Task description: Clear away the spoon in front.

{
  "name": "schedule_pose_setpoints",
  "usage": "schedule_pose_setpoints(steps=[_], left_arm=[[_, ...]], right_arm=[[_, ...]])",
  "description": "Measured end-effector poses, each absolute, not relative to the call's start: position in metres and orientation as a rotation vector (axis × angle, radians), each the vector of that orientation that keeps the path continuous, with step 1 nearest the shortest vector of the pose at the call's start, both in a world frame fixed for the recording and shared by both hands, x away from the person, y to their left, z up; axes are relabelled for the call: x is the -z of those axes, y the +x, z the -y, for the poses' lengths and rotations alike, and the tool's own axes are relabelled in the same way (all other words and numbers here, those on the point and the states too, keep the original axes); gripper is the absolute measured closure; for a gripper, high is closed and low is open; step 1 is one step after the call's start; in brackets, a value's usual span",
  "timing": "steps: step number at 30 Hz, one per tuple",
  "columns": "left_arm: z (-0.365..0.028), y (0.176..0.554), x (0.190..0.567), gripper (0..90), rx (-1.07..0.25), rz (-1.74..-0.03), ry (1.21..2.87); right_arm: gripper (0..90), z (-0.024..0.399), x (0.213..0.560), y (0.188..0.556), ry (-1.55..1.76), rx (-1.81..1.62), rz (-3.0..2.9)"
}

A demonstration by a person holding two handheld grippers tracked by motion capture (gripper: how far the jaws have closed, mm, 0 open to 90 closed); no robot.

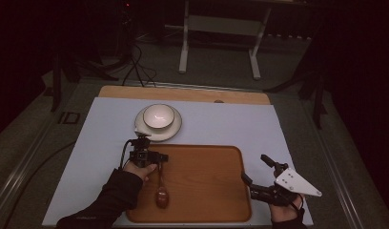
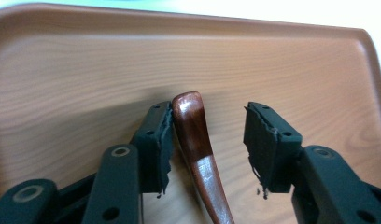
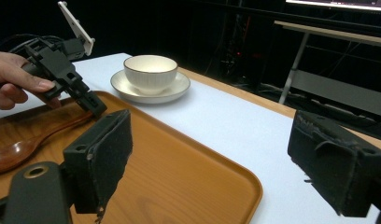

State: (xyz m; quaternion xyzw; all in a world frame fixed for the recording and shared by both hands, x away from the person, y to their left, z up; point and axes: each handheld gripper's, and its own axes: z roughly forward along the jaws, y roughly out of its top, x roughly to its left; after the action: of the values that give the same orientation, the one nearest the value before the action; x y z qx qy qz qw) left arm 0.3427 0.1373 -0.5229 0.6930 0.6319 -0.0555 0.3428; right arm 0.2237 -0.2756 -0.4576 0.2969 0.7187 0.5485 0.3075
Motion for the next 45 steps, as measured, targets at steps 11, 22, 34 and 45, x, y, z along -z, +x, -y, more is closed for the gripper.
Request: schedule_pose_setpoints(steps=[11, 22, 34, 45], left_arm=[[-0.132, 0.343, 0.518, 43.3, 0.042, -1.59, 1.951], [-0.125, 0.345, 0.517, 43.4, 0.017, -1.459, 2.035], [-0.128, 0.349, 0.51, 38.8, -0.04, -1.512, 2.049], [-0.144, 0.332, 0.487, 17.8, 0.052, -1.364, 1.954]], right_arm=[[13.8, 0.275, 0.458, 0.224, 0.781, -1.446, -1.906], [13.8, 0.274, 0.458, 0.225, 0.777, -1.444, -1.915], [13.8, 0.274, 0.458, 0.225, 0.78, -1.448, -1.917], [13.7, 0.273, 0.459, 0.225, 0.781, -1.447, -1.925]])
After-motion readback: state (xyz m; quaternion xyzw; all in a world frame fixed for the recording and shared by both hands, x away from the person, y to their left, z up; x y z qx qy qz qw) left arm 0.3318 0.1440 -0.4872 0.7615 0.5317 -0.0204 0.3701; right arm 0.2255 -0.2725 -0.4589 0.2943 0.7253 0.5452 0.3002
